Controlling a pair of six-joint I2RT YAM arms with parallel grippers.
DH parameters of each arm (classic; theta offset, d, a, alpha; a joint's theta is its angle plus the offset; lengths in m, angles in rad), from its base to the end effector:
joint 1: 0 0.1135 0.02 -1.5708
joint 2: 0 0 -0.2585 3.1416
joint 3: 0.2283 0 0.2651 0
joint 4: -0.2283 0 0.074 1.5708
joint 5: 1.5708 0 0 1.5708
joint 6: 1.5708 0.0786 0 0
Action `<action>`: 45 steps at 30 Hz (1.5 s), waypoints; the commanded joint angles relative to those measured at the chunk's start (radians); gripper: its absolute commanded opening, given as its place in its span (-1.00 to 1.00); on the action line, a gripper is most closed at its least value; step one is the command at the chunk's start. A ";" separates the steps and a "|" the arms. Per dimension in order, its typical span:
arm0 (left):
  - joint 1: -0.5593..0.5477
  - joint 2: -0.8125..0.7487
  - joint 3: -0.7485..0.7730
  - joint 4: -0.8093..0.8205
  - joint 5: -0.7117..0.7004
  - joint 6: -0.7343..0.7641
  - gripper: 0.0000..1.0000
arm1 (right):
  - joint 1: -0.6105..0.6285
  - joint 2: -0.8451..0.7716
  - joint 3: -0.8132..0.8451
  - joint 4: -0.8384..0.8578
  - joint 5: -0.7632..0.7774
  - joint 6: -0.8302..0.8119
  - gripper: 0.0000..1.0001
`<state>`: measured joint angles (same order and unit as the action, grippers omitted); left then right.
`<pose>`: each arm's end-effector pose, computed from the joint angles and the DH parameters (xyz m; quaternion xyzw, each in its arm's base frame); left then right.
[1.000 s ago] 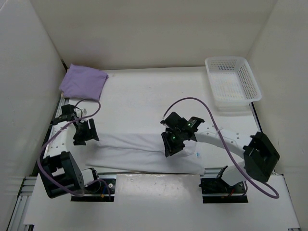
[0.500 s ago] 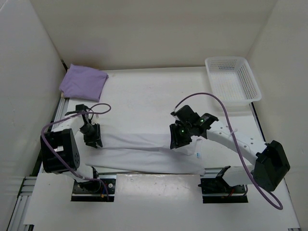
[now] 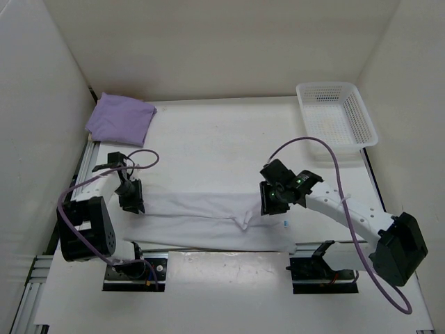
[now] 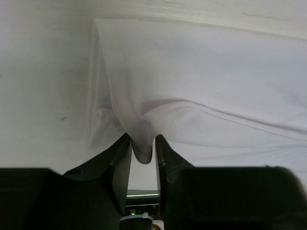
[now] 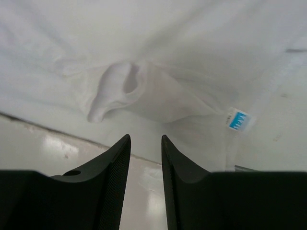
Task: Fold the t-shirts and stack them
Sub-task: Fold the other side of the tshirt into a rectangle
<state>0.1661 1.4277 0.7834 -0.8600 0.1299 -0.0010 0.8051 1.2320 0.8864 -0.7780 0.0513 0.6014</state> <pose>0.2342 0.0289 0.1106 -0.0811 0.9940 -0.0619 0.0384 0.1854 0.1870 0.1888 -0.0934 0.9703 0.1243 0.1853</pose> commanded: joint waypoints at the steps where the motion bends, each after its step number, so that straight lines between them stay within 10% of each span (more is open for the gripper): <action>1: -0.004 -0.070 -0.001 0.001 -0.033 0.001 -0.22 | -0.088 -0.037 -0.038 0.037 0.102 0.095 -0.24; 9: -0.004 -0.090 0.054 -0.043 0.017 0.001 0.27 | -0.098 0.161 0.072 0.118 -0.050 0.069 -0.12; 21: 0.024 -0.001 0.119 -0.017 0.017 0.001 0.33 | -0.078 0.204 0.013 0.134 -0.113 0.017 -0.18; 30: -0.034 0.093 0.119 -0.008 0.042 0.001 -0.11 | -0.078 0.213 0.003 0.134 -0.125 0.017 -0.88; 39: -0.034 0.042 0.109 -0.008 0.005 0.001 -0.79 | -0.078 0.182 0.025 0.080 -0.082 0.008 -1.00; 45: -0.034 0.042 0.129 -0.008 -0.004 0.001 -0.79 | -0.098 0.173 0.108 0.023 -0.050 -0.022 -1.00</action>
<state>0.1337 1.5097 0.8856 -0.8822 0.1349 -0.0002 0.7208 1.4387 0.9234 -0.7116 -0.0288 0.6094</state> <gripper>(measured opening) 0.127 0.004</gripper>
